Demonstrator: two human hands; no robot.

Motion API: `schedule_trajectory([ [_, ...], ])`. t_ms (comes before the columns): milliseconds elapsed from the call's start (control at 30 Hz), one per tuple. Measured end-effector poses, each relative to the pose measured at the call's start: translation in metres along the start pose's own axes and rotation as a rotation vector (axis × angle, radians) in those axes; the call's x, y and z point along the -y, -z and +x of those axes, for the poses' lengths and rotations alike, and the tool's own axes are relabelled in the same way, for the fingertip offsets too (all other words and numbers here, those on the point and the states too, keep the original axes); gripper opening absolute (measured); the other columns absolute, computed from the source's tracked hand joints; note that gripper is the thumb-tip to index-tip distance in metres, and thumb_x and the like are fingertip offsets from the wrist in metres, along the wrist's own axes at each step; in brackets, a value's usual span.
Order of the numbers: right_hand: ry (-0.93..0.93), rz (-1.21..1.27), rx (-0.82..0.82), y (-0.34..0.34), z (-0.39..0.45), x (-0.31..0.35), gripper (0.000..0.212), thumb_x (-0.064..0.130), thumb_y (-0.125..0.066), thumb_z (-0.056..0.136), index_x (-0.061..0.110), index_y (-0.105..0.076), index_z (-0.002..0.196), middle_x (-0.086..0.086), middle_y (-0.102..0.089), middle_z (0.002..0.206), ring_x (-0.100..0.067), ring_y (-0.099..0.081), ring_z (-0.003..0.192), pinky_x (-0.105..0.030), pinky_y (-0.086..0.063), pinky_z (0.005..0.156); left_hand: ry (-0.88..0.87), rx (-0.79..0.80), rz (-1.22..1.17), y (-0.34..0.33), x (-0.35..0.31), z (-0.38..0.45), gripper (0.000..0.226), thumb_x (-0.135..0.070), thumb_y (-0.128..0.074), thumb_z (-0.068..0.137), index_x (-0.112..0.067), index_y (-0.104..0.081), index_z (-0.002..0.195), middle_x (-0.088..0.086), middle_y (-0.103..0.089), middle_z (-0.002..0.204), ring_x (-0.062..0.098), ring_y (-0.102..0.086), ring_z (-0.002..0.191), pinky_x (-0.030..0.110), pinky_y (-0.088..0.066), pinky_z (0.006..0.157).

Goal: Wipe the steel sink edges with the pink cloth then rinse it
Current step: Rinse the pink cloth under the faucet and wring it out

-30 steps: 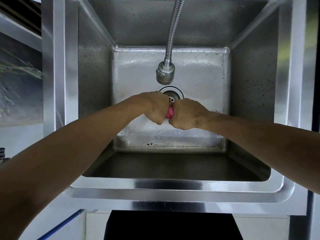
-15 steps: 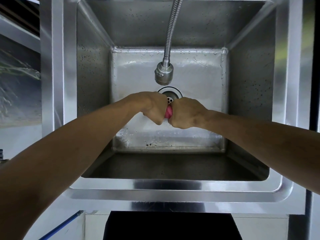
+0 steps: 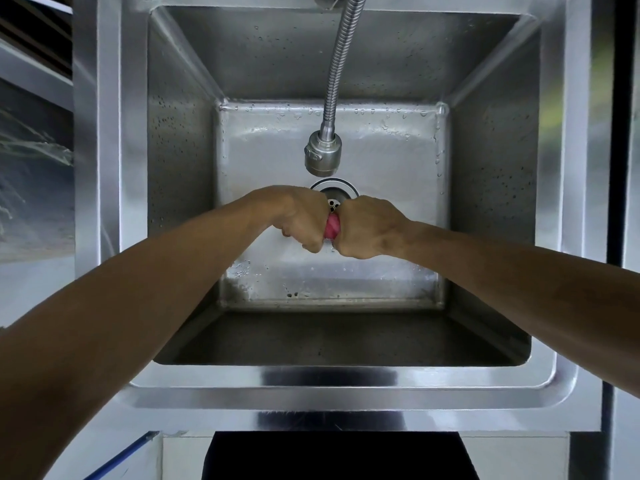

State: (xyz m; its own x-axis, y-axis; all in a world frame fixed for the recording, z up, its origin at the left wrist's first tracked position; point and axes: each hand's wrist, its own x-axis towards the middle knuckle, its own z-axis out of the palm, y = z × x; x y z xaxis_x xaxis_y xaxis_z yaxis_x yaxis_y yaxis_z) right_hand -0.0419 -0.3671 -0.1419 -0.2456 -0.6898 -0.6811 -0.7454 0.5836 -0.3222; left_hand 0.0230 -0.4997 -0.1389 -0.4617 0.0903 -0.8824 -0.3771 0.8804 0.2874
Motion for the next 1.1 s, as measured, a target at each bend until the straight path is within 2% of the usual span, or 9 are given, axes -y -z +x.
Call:
schedule_trajectory([
  [100,0.001,0.001,0.072,0.015,-0.002,-0.003,0.010,0.026,-0.067,0.084,0.022,-0.062,0.091,0.001,-0.061,0.081,-0.023,-0.057,0.073,-0.027,-0.037,0.057,-0.072,-0.230,-0.006,-0.014,0.001,-0.008,0.017,-0.024,-0.071,0.079,-0.016,-0.057,0.072,-0.001,-0.058,0.071,0.023,-0.059,0.070,0.029,-0.043,0.056],
  [167,-0.012,0.146,0.198,0.025,-0.009,-0.007,0.018,0.026,-0.074,0.082,0.028,-0.056,0.080,0.003,-0.061,0.078,-0.018,-0.058,0.068,-0.026,-0.038,0.055,-0.095,-0.255,-0.239,-0.018,0.009,-0.018,0.023,-0.032,-0.078,0.079,-0.020,-0.065,0.093,0.000,-0.066,0.083,0.023,-0.066,0.078,0.031,-0.053,0.057],
  [300,-0.028,0.472,0.286,0.037,-0.025,-0.017,0.043,0.033,-0.083,0.080,0.029,-0.056,0.113,0.001,-0.063,0.099,-0.014,-0.058,0.071,-0.031,-0.051,0.059,-0.147,-0.081,-0.967,-0.013,0.032,-0.052,0.041,-0.051,-0.075,0.087,-0.034,-0.063,0.123,-0.008,-0.072,0.114,0.018,-0.077,0.093,0.033,-0.060,0.061],
  [467,0.105,0.918,0.237,0.042,-0.054,-0.027,0.080,0.013,-0.089,0.079,0.032,-0.038,0.138,0.002,-0.058,0.122,-0.002,-0.067,0.080,-0.025,-0.058,0.079,-0.107,-0.144,-1.242,-0.023,0.035,-0.063,0.039,-0.052,-0.060,0.095,-0.027,-0.066,0.124,0.005,-0.076,0.115,0.027,-0.077,0.080,0.028,-0.056,0.053],
  [667,-0.047,1.214,-0.160,0.017,-0.056,-0.026,0.010,0.025,-0.070,0.097,0.025,-0.076,0.106,0.004,-0.079,0.091,-0.008,-0.071,0.079,-0.025,-0.055,0.071,-0.179,-0.272,-1.307,-0.040,0.033,-0.067,0.038,-0.046,-0.069,0.087,-0.023,-0.064,0.117,0.001,-0.077,0.109,0.020,-0.077,0.098,0.034,-0.061,0.060],
  [767,-0.285,1.509,-0.279,0.002,-0.050,-0.027,0.019,0.024,-0.062,0.103,0.014,-0.076,0.110,-0.003,-0.081,0.098,-0.017,-0.078,0.091,-0.035,-0.062,0.086,-0.305,-0.495,-1.303,-0.050,0.031,-0.063,0.018,-0.026,-0.080,0.080,-0.018,-0.067,0.089,-0.001,-0.074,0.122,0.020,-0.072,0.111,0.040,-0.062,0.084],
  [867,-0.301,1.735,-0.258,-0.004,-0.047,-0.031,0.029,0.025,-0.059,0.105,0.007,-0.070,0.124,-0.011,-0.077,0.117,-0.026,-0.074,0.110,-0.042,-0.059,0.098,-0.313,-0.478,-1.422,-0.056,0.030,-0.063,0.040,-0.041,-0.070,0.090,-0.006,-0.060,0.074,0.006,-0.076,0.118,0.021,-0.071,0.112,0.037,-0.056,0.098],
  [1000,-0.207,1.850,-0.235,-0.002,-0.047,-0.018,0.028,0.022,-0.054,0.106,0.005,-0.068,0.125,-0.012,-0.076,0.119,-0.024,-0.072,0.111,-0.035,-0.061,0.093,-0.191,-0.564,-1.659,-0.051,0.026,-0.060,0.027,-0.039,-0.076,0.082,-0.020,-0.065,0.098,0.000,-0.072,0.087,0.018,-0.071,0.077,0.036,-0.057,0.074],
  [1100,-0.223,1.904,-0.219,-0.004,-0.047,-0.008,0.034,0.024,-0.055,0.106,0.003,-0.066,0.130,-0.016,-0.073,0.124,-0.026,-0.071,0.112,-0.038,-0.061,0.095,-0.067,-0.305,-1.662,-0.048,0.019,-0.058,0.075,-0.053,-0.083,0.072,-0.029,-0.054,0.137,-0.001,-0.076,0.113,0.020,-0.075,0.098,0.040,-0.060,0.080],
])
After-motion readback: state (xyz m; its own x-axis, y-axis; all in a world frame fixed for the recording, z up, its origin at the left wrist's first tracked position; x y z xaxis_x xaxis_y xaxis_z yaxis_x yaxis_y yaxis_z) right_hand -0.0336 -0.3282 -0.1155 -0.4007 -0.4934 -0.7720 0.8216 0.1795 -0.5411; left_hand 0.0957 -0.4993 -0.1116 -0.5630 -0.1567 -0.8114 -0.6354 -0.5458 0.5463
